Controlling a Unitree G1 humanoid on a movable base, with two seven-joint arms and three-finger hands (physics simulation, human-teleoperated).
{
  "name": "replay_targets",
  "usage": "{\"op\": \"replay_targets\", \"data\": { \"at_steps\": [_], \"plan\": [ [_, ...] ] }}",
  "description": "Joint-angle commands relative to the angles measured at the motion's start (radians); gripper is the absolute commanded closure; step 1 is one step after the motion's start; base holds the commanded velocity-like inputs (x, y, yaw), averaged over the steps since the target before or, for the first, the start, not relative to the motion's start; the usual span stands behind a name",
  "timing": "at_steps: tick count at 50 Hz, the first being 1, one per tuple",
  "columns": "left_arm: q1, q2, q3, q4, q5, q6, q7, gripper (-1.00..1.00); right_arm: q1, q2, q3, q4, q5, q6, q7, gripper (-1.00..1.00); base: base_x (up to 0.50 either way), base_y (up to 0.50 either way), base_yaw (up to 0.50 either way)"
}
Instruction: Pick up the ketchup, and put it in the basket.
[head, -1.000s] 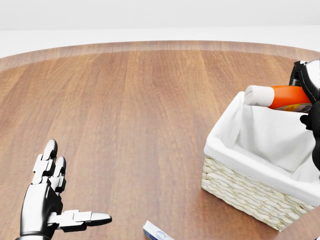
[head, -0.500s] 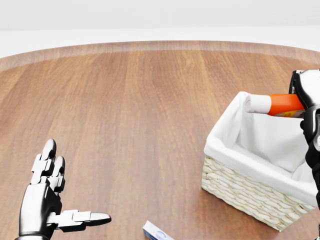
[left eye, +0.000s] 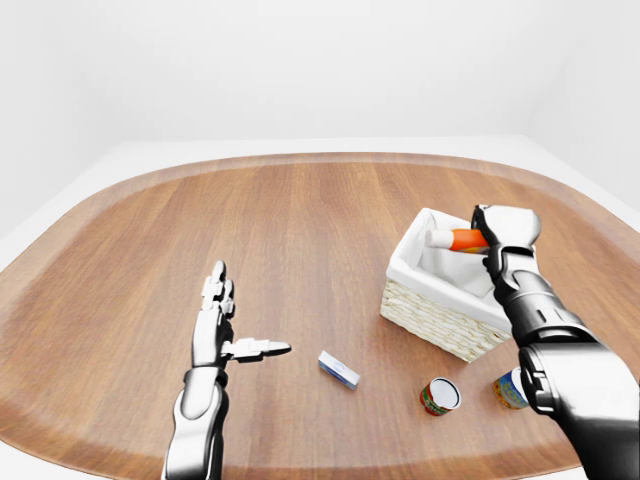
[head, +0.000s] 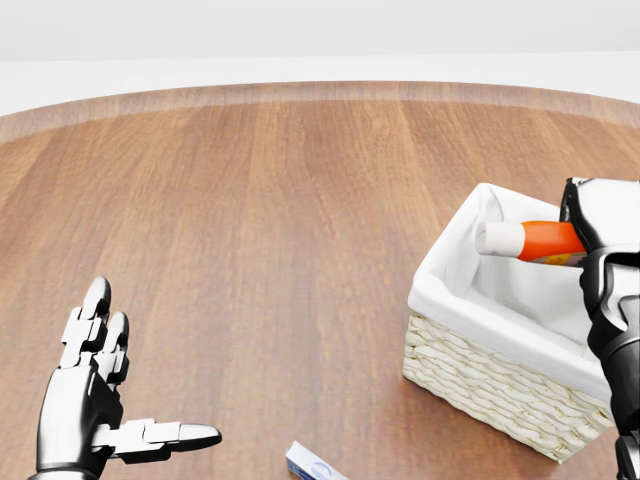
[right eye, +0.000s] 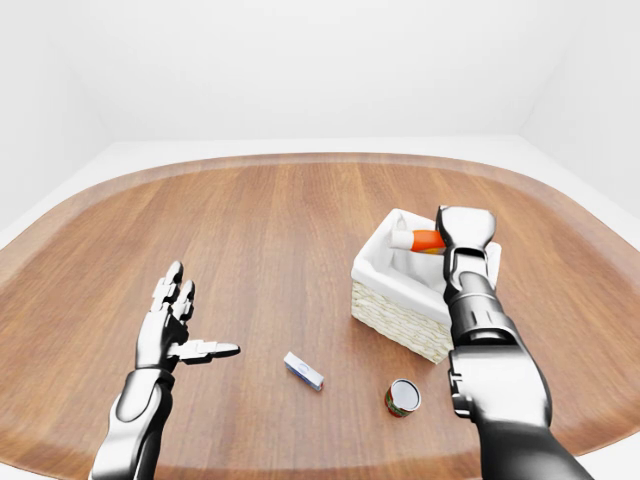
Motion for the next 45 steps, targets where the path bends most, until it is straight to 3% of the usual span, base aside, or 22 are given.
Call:
{"op": "replay_targets", "data": {
  "at_steps": [1, 45],
  "plan": [
    [0.001, 0.000, 0.000, 0.001, 0.002, -0.003, 0.000, -1.00, -0.003, 0.006, 0.009, 0.026, 0.062, 0.000, -0.057, 1.00, 0.00, 0.00, 0.00],
    [0.006, 0.000, 0.010, -0.016, -0.006, 0.001, -0.006, -1.00, 0.022, 0.040, 0.012, 0.098, 0.086, 0.000, -0.113, 1.00, 0.00, 0.00, 0.00]
  ]
}}
